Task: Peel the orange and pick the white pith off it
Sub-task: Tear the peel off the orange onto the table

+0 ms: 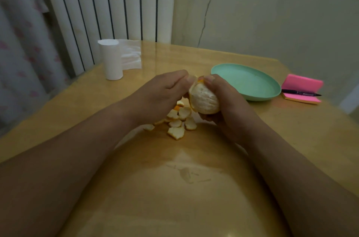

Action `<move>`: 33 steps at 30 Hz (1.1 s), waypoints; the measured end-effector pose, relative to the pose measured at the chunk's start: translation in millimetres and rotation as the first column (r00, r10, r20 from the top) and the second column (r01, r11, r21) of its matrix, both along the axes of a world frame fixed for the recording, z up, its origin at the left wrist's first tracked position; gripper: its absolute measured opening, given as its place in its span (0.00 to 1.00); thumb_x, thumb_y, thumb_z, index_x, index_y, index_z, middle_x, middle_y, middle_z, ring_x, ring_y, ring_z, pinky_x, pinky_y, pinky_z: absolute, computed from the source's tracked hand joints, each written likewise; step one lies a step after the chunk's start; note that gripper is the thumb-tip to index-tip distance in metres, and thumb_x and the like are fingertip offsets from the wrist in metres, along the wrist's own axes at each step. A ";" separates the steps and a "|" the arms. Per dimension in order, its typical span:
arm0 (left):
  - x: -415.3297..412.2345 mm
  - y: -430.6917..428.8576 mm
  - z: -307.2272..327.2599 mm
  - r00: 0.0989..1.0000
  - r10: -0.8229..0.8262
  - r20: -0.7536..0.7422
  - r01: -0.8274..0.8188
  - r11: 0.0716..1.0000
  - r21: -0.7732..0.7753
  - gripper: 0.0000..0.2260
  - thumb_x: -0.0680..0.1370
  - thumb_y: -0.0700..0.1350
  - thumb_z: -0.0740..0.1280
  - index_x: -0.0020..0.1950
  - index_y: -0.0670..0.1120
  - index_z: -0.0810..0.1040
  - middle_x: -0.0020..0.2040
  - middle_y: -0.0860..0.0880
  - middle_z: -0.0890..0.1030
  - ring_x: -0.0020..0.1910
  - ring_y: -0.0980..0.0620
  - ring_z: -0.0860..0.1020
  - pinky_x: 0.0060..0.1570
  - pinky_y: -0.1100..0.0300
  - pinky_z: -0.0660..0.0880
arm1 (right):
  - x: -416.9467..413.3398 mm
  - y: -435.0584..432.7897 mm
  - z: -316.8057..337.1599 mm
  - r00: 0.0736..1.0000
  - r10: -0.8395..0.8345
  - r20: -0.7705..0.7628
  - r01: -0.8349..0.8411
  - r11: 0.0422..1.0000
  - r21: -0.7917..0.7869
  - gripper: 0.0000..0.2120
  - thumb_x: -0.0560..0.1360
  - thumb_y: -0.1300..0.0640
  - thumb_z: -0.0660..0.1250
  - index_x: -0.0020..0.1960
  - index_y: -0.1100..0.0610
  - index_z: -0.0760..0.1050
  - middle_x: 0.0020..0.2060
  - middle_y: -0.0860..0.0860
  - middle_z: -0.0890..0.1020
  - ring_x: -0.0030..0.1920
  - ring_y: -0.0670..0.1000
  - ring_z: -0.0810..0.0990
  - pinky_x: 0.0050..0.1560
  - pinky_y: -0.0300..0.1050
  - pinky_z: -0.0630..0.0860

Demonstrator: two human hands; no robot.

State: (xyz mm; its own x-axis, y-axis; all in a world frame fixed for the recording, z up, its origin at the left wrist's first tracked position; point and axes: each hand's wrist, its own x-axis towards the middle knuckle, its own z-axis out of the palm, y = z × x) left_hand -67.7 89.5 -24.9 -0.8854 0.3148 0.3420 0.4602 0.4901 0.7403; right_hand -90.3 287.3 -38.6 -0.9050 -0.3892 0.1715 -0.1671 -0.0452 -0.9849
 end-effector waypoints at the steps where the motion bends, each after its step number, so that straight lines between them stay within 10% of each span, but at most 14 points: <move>1: 0.3 -0.4 0.2 1.000 0.007 -0.004 -0.008 0.999 -0.047 0.18 0.87 0.60 0.56 0.46 0.50 0.74 0.34 0.59 0.74 0.32 0.60 0.70 0.33 0.63 0.69 | -0.1 0.2 0.4 1.000 -0.012 -0.019 0.013 1.000 0.020 0.14 0.84 0.43 0.63 0.58 0.53 0.79 0.47 0.56 0.82 0.41 0.53 0.78 0.35 0.47 0.73; 5: -0.2 -3.2 0.6 0.997 0.042 -0.064 -0.051 0.989 -0.139 0.18 0.85 0.61 0.59 0.43 0.50 0.73 0.34 0.57 0.73 0.32 0.59 0.70 0.31 0.64 0.67 | 2.4 -2.0 0.1 0.999 -0.002 -0.038 0.004 0.999 0.050 0.17 0.81 0.42 0.65 0.61 0.53 0.79 0.49 0.58 0.83 0.43 0.54 0.81 0.38 0.50 0.76; 15: 8.6 3.3 9.6 0.984 0.125 0.125 -0.152 0.959 0.240 0.17 0.89 0.49 0.60 0.46 0.41 0.76 0.31 0.48 0.75 0.30 0.51 0.74 0.33 0.62 0.74 | 4.6 -8.4 -0.5 0.996 -0.051 -0.073 0.044 0.994 -0.097 0.15 0.78 0.46 0.67 0.61 0.51 0.80 0.49 0.56 0.82 0.46 0.56 0.79 0.41 0.53 0.74; 19: 8.4 5.2 11.8 0.865 -0.189 0.464 -0.180 0.747 0.640 0.14 0.88 0.48 0.61 0.45 0.45 0.74 0.32 0.49 0.71 0.29 0.51 0.69 0.33 0.59 0.68 | 6.7 -9.4 3.4 0.999 0.032 0.009 -0.029 0.969 -0.246 0.15 0.79 0.50 0.64 0.64 0.54 0.78 0.52 0.56 0.81 0.45 0.53 0.80 0.40 0.47 0.74; 24: 2.9 -14.6 21.0 0.846 -0.388 0.365 -0.141 0.497 0.856 0.14 0.86 0.47 0.59 0.42 0.48 0.72 0.31 0.53 0.69 0.27 0.55 0.68 0.35 0.61 0.65 | 3.2 -6.2 5.6 0.991 0.073 0.110 -0.024 0.917 -0.398 0.14 0.77 0.51 0.64 0.60 0.54 0.79 0.55 0.61 0.79 0.45 0.55 0.81 0.43 0.49 0.72; 26: 2.2 -25.0 24.2 0.919 -0.203 0.339 -0.126 0.662 0.739 0.16 0.87 0.49 0.58 0.42 0.47 0.73 0.32 0.50 0.71 0.28 0.52 0.69 0.33 0.58 0.68 | -0.2 1.0 6.8 0.989 0.056 0.138 0.007 0.909 -0.417 0.13 0.77 0.51 0.64 0.58 0.54 0.79 0.55 0.62 0.79 0.44 0.56 0.81 0.43 0.49 0.71; 28: 6.5 -21.8 20.4 0.964 0.118 0.237 -0.179 0.950 0.255 0.21 0.89 0.54 0.55 0.41 0.47 0.75 0.31 0.50 0.75 0.30 0.52 0.73 0.34 0.56 0.72 | -1.3 5.3 6.5 0.987 0.056 0.148 0.005 0.922 -0.386 0.13 0.79 0.49 0.64 0.59 0.54 0.79 0.54 0.62 0.79 0.43 0.56 0.79 0.41 0.48 0.71; 30: 10.0 -10.8 12.3 0.976 0.199 0.089 -0.179 0.964 -0.196 0.23 0.89 0.58 0.54 0.39 0.50 0.74 0.30 0.54 0.75 0.28 0.60 0.71 0.36 0.55 0.71 | -0.1 5.3 5.4 0.984 0.061 0.166 0.001 0.937 -0.350 0.14 0.79 0.46 0.65 0.58 0.54 0.79 0.54 0.63 0.79 0.41 0.55 0.79 0.36 0.45 0.73; 33: 5.4 -7.0 3.6 0.987 0.148 0.065 -0.116 0.930 -0.348 0.20 0.88 0.56 0.59 0.39 0.49 0.73 0.34 0.54 0.75 0.32 0.58 0.71 0.39 0.53 0.70 | 1.7 3.0 4.6 0.980 0.068 0.189 -0.009 0.956 -0.293 0.20 0.80 0.42 0.67 0.60 0.57 0.78 0.53 0.62 0.79 0.38 0.54 0.79 0.34 0.44 0.74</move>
